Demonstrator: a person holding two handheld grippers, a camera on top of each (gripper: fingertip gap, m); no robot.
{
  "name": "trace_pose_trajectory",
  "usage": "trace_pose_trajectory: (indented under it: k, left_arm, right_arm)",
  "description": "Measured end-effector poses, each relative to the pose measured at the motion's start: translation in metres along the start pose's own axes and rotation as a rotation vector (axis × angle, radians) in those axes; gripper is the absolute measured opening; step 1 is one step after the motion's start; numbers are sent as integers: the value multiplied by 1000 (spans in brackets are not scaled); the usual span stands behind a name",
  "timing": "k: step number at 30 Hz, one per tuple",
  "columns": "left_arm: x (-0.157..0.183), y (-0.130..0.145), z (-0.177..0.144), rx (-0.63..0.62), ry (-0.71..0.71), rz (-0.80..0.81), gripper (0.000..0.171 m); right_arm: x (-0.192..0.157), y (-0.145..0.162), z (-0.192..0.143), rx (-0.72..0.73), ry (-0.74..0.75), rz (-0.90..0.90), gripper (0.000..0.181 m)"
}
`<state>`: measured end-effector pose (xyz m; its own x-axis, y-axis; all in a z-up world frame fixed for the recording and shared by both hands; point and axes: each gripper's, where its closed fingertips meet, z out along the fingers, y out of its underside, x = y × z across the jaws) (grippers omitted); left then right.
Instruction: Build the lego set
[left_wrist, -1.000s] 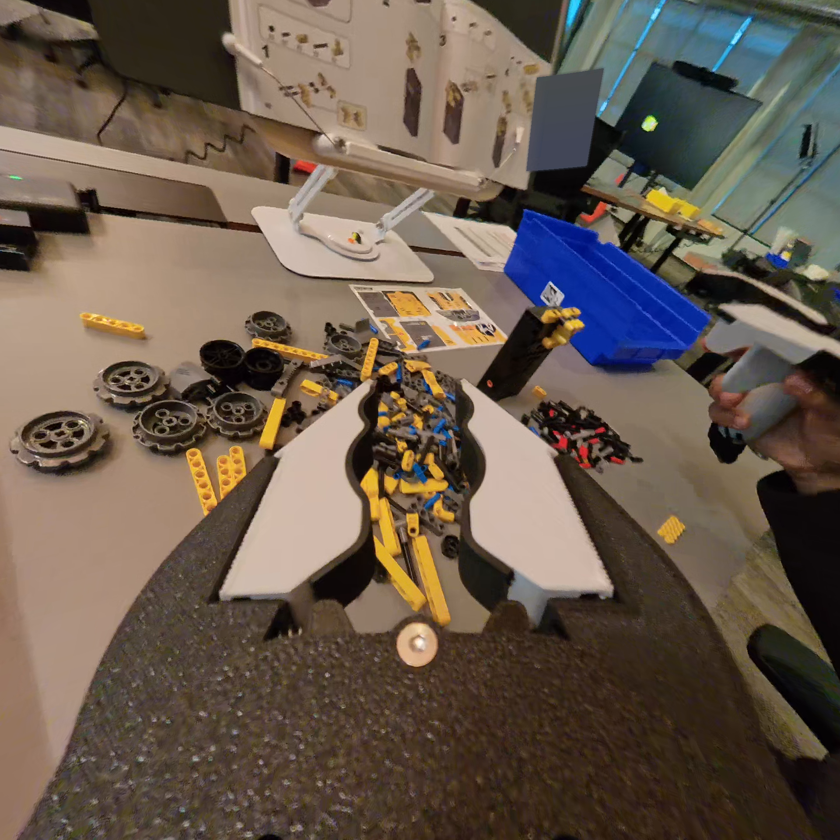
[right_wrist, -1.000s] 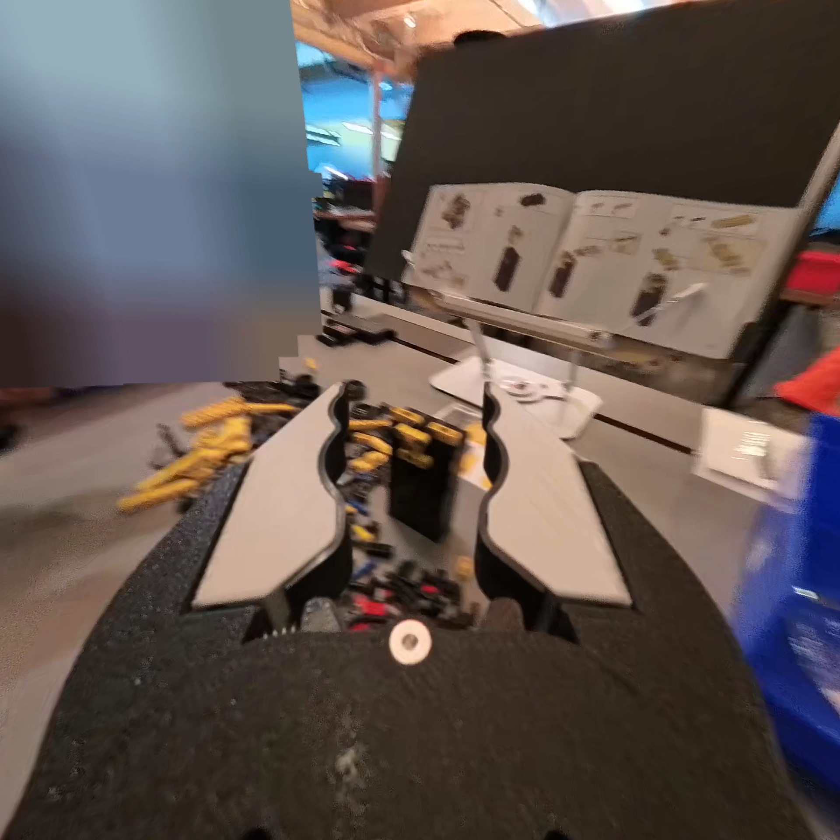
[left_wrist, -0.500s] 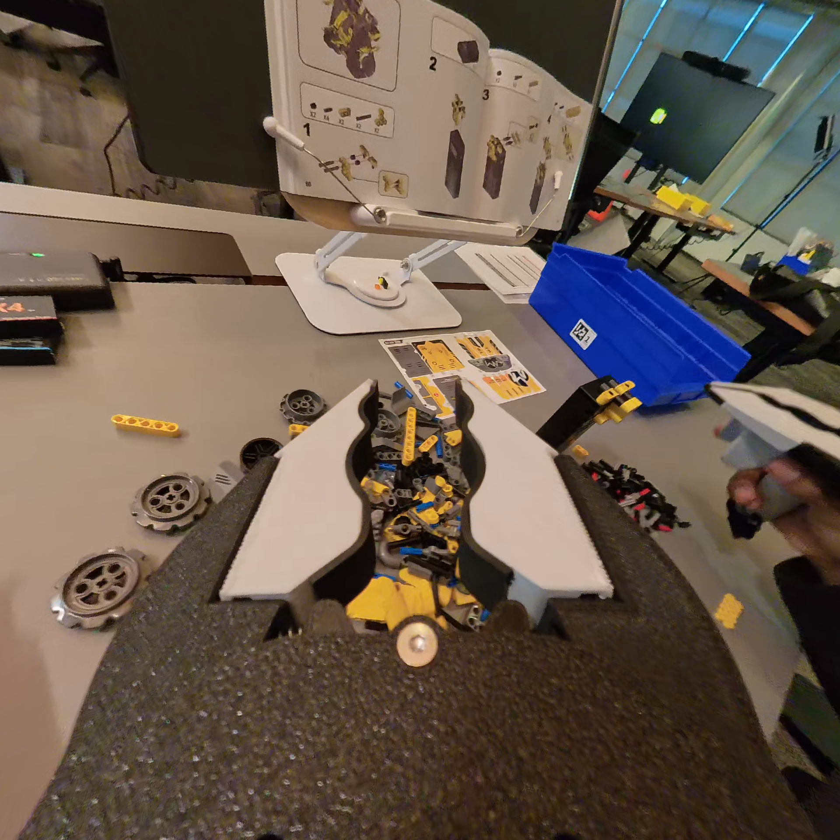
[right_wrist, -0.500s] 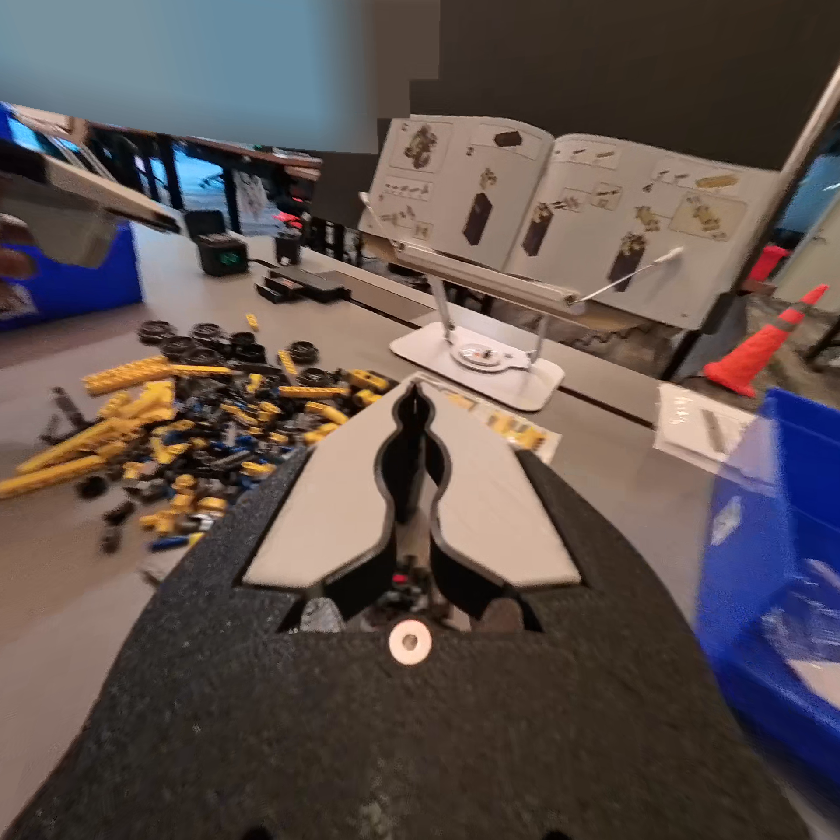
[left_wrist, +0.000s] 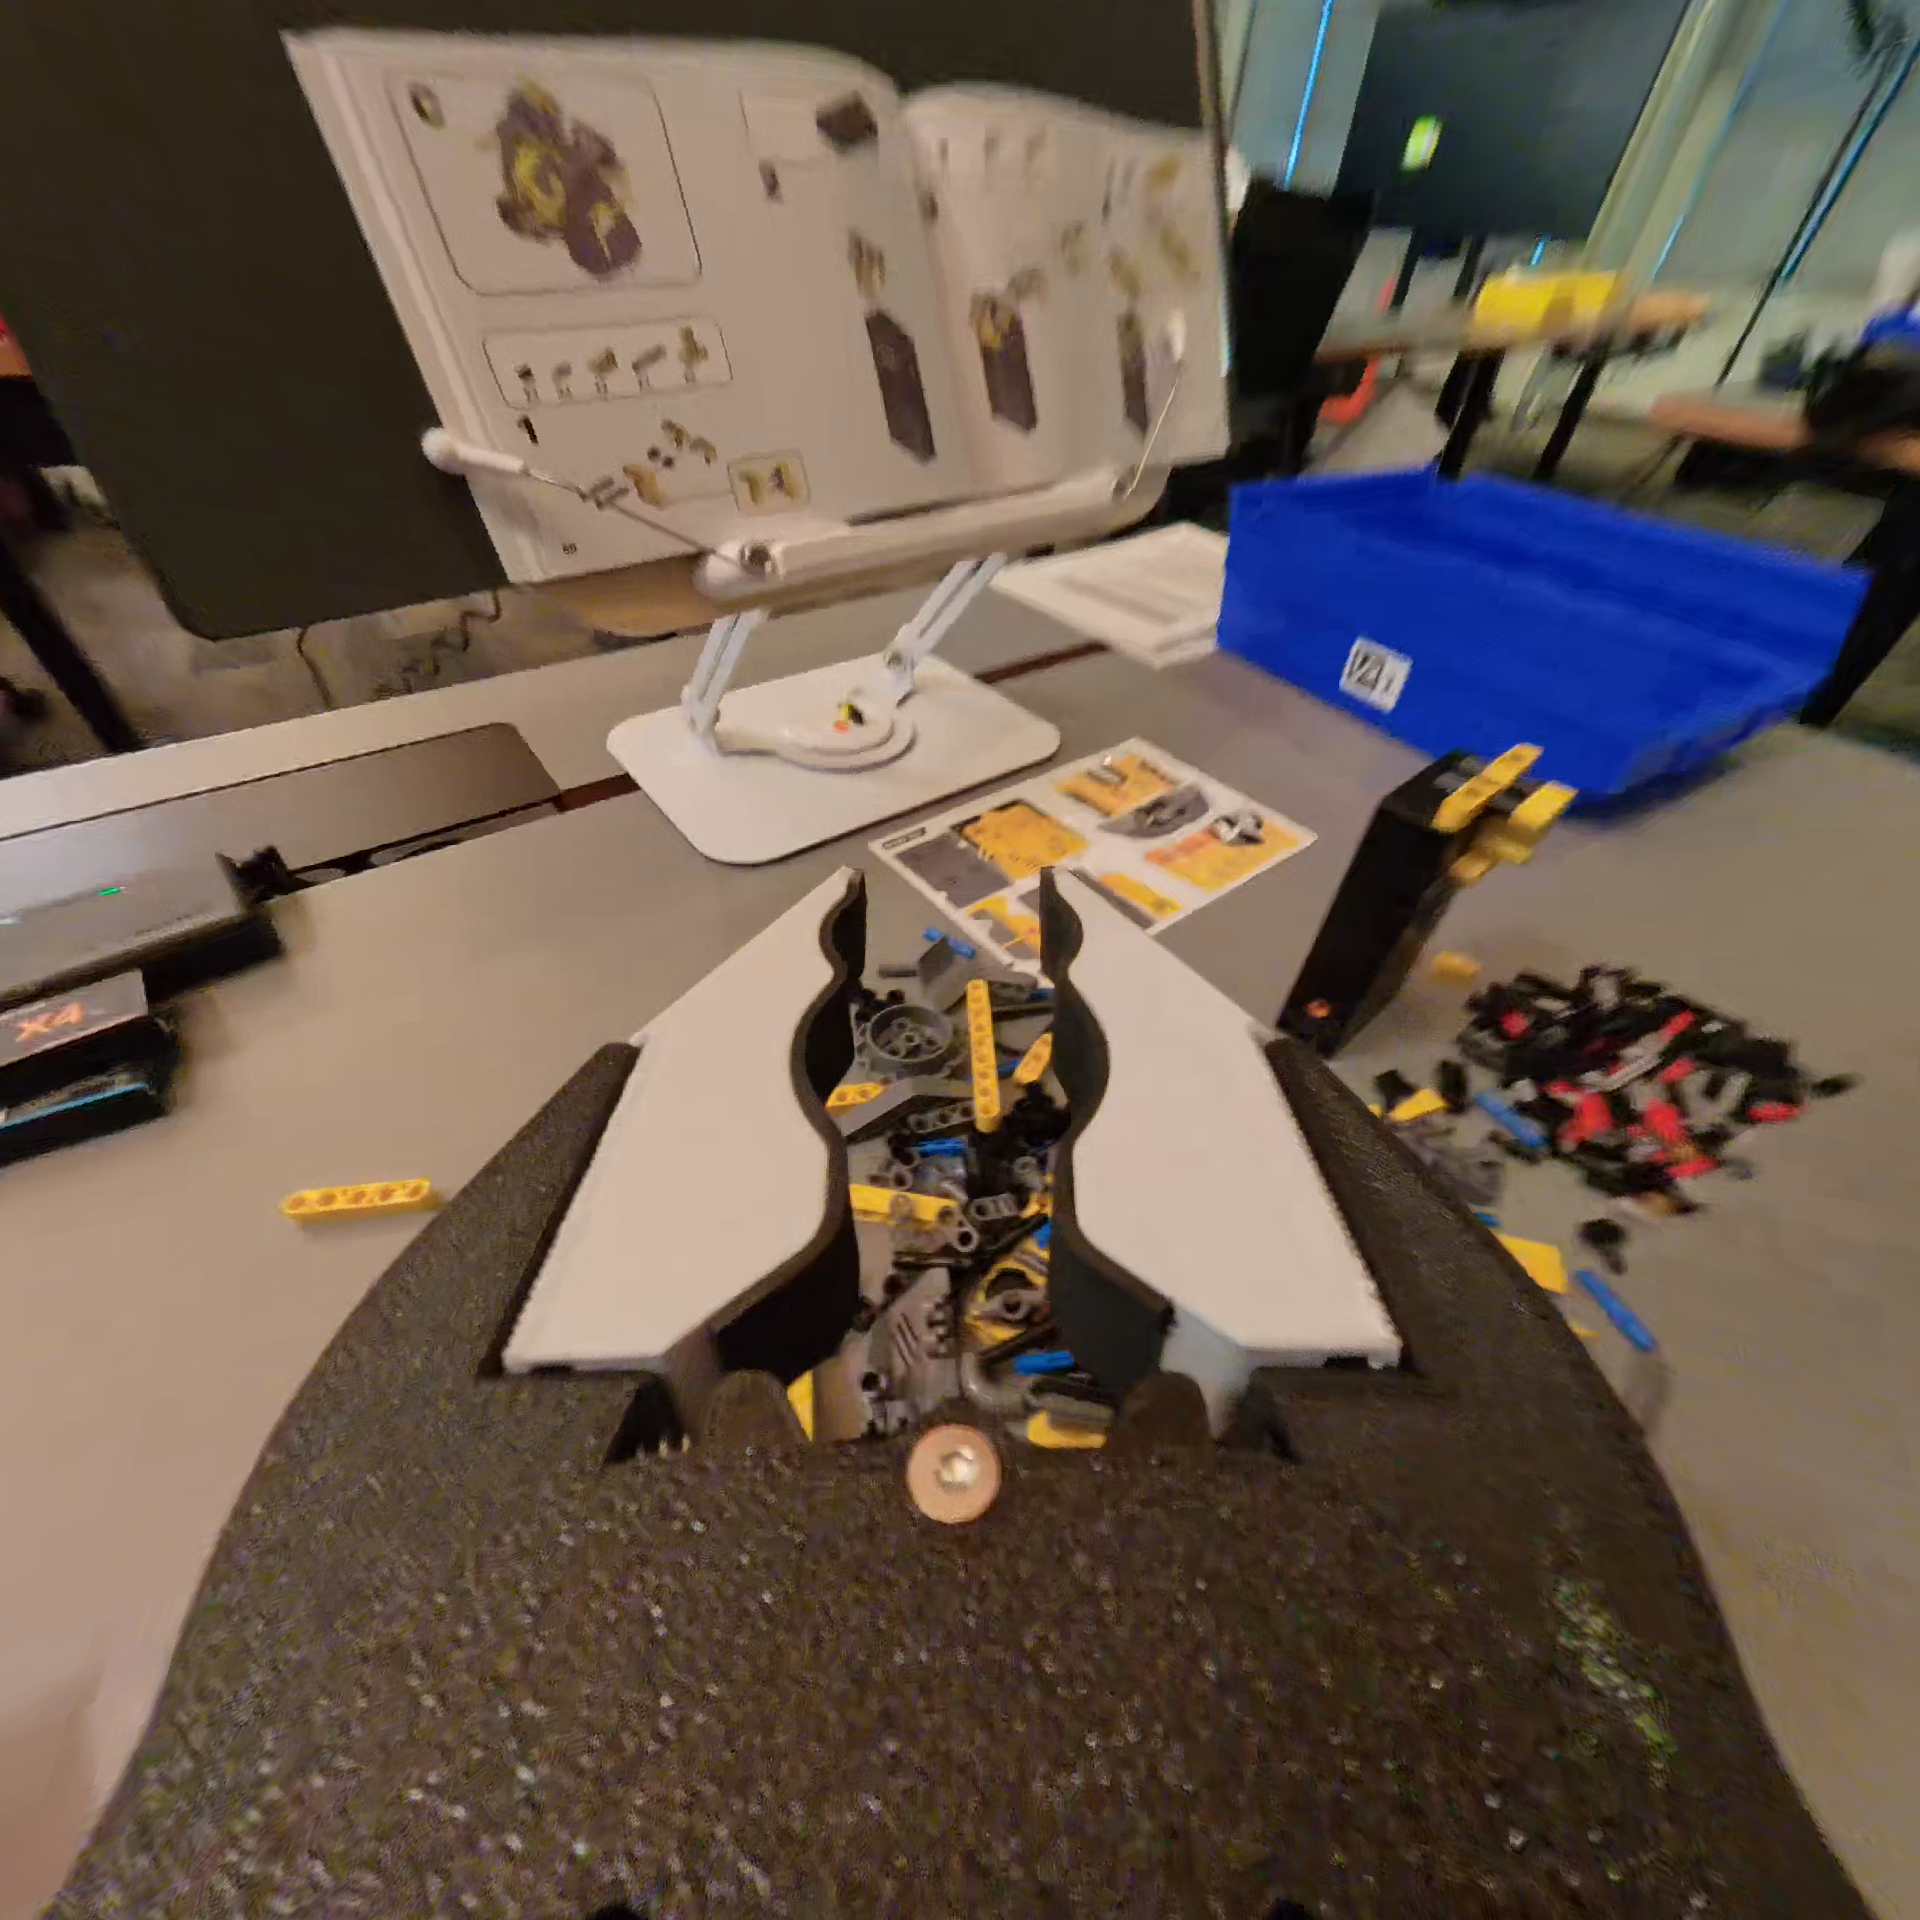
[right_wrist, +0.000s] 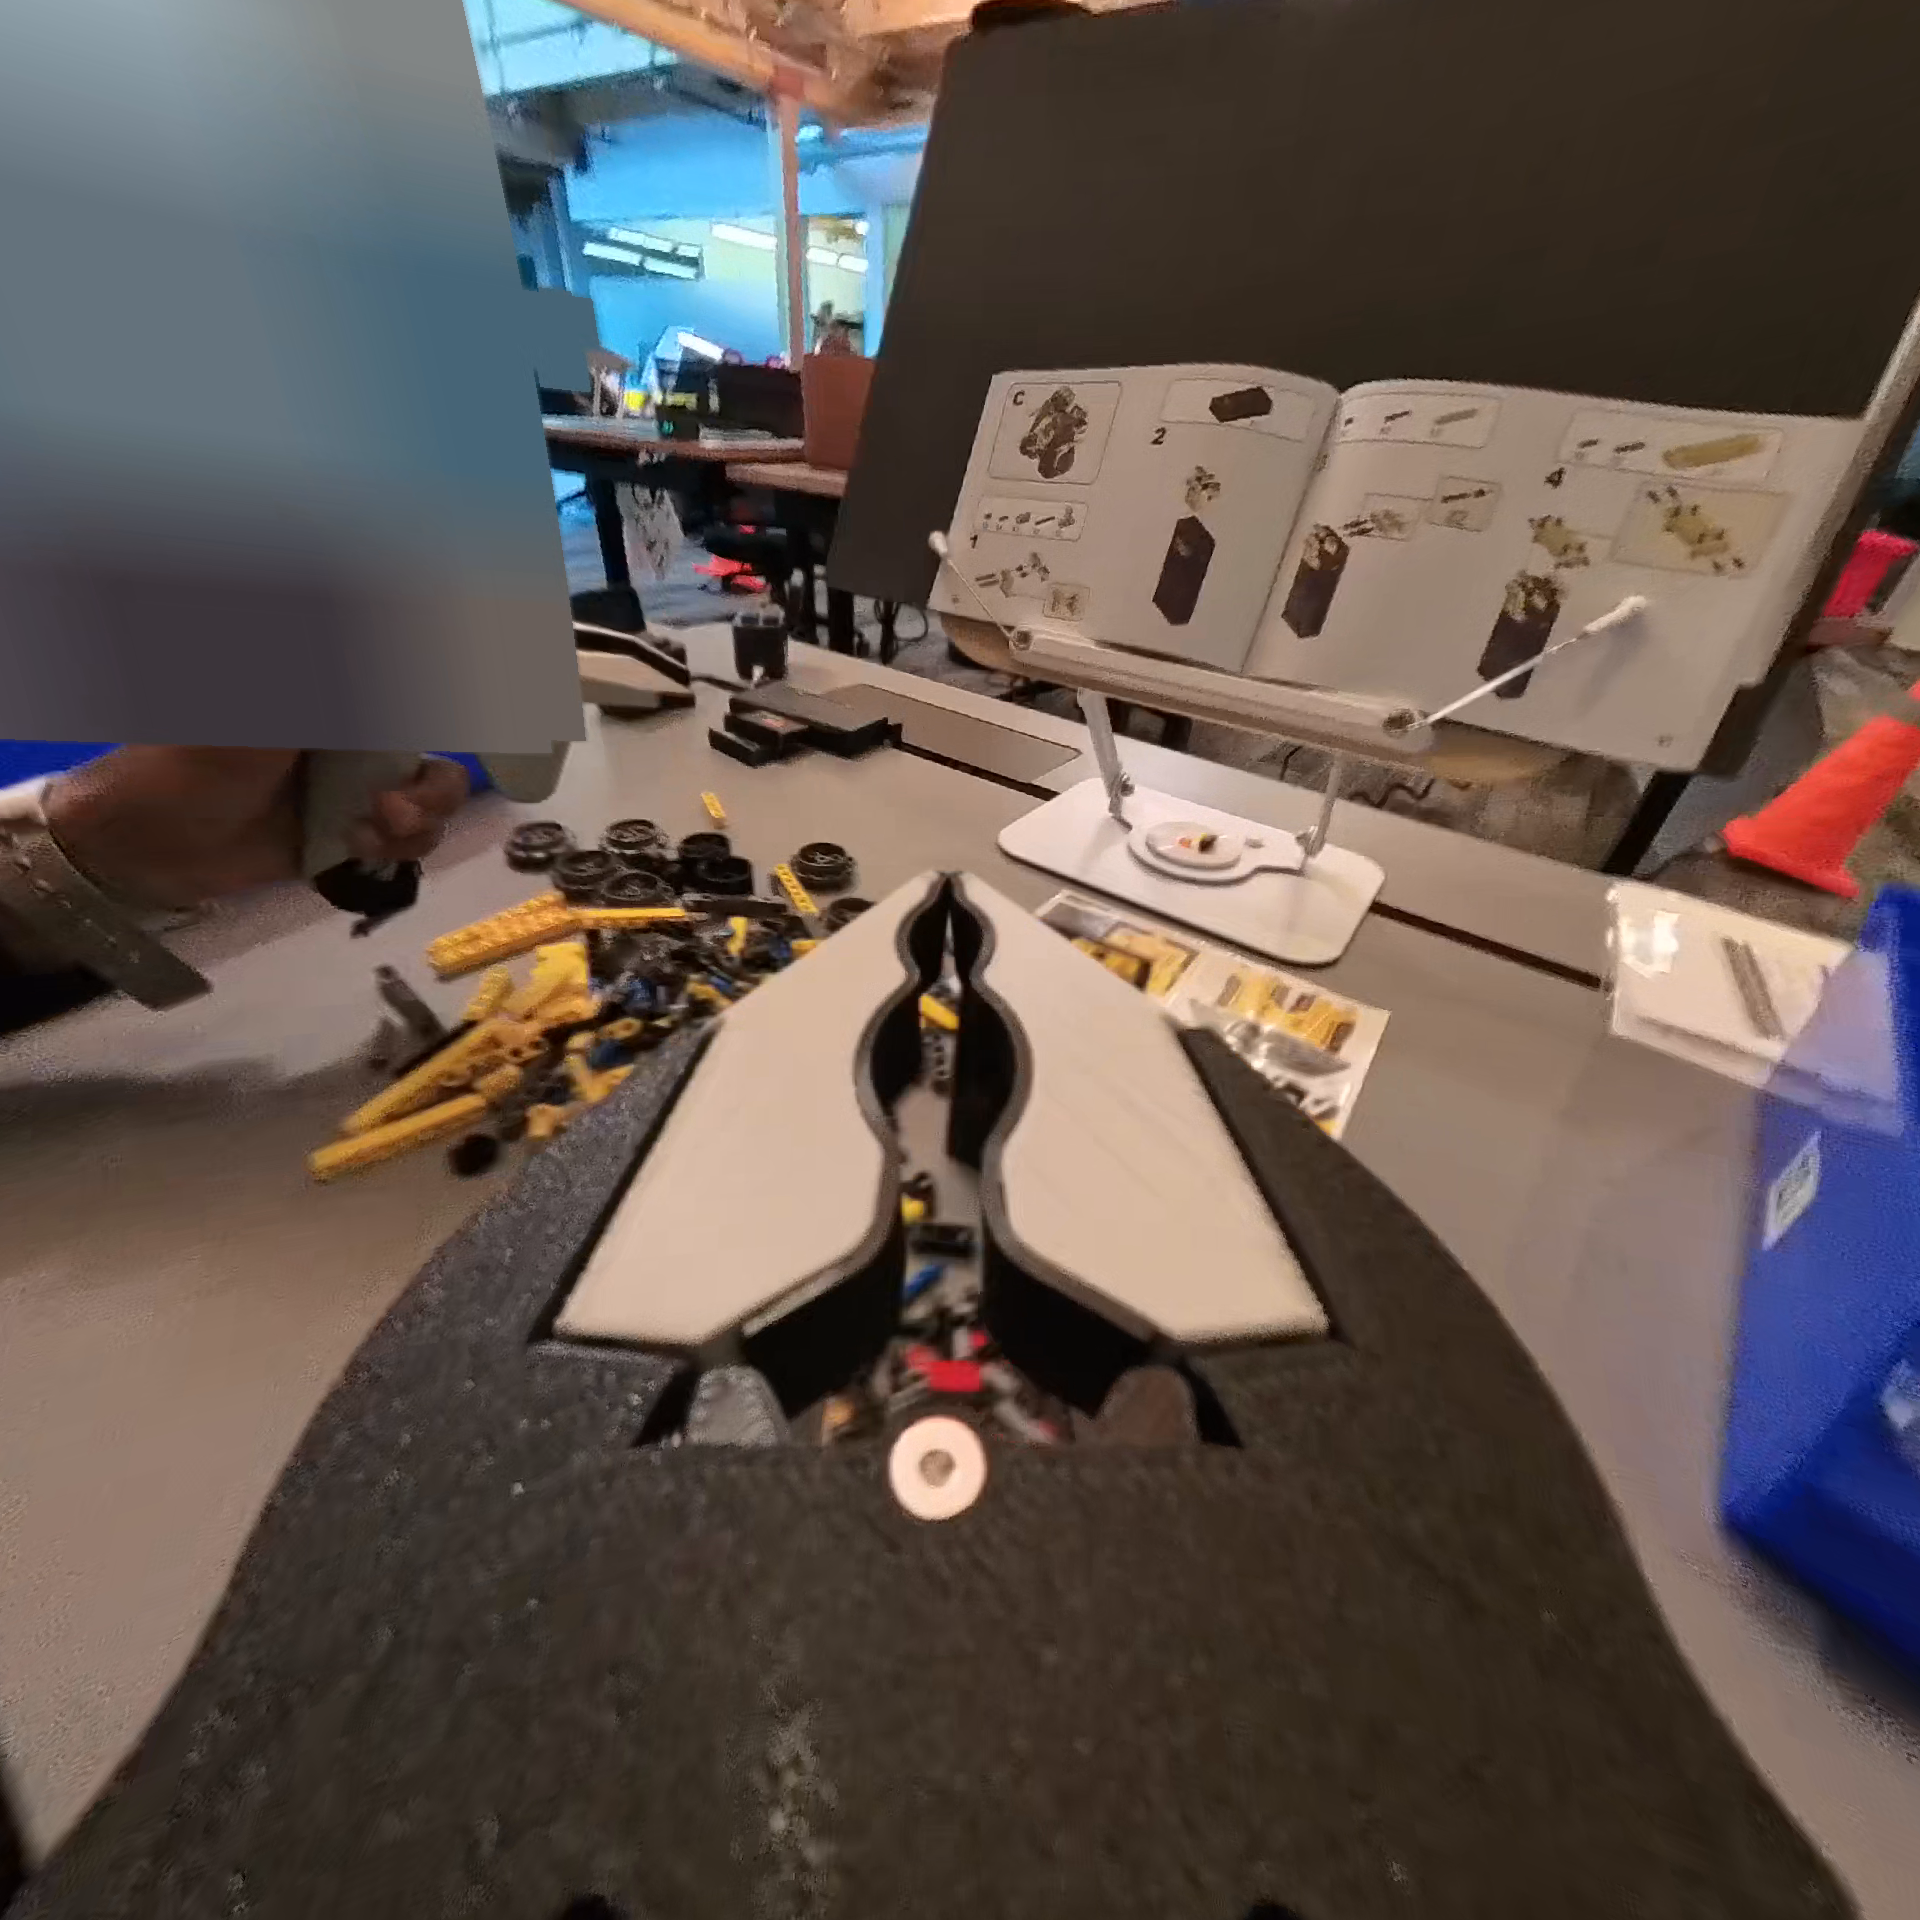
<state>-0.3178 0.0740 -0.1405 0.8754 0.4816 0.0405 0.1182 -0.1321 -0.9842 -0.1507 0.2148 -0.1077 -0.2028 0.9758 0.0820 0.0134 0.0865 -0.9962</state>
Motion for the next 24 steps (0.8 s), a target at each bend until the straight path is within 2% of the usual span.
trace_pose_trajectory:
  k: [2,4,6,8,11,13,15,18,21,24]
  left_arm:
    - [0,1,17,-13,22,5,33]
    - [20,-11,23,62,187,-9,32]
    - [36,-23,15,132,359,-37,31]
    - [38,-27,2,173,447,-46,30]
    - [11,-33,-14,260,400,-67,27]
    - [-8,-53,-32,391,372,-146,11]
    - [-18,-68,-48,482,376,-193,10]
    - [-27,-64,-51,476,332,-194,10]
    - [-27,-59,-52,468,340,-215,11]
    - [-30,-58,-55,484,342,-258,11]
  right_arm:
    - [24,-6,19,-3,9,-102,0]
    - [71,-21,33,60,139,-196,0]
    - [111,-34,45,146,214,-231,0]
    - [130,-33,62,190,185,-225,0]
    - [140,-18,75,254,172,-208,0]
    - [148,-14,69,278,244,-232,0]
    - [146,-19,64,287,255,-283,0]
    - [141,-27,62,312,237,-294,0]
    - [136,-28,50,407,225,-234,0]
    - [132,-20,43,357,202,-211,0]
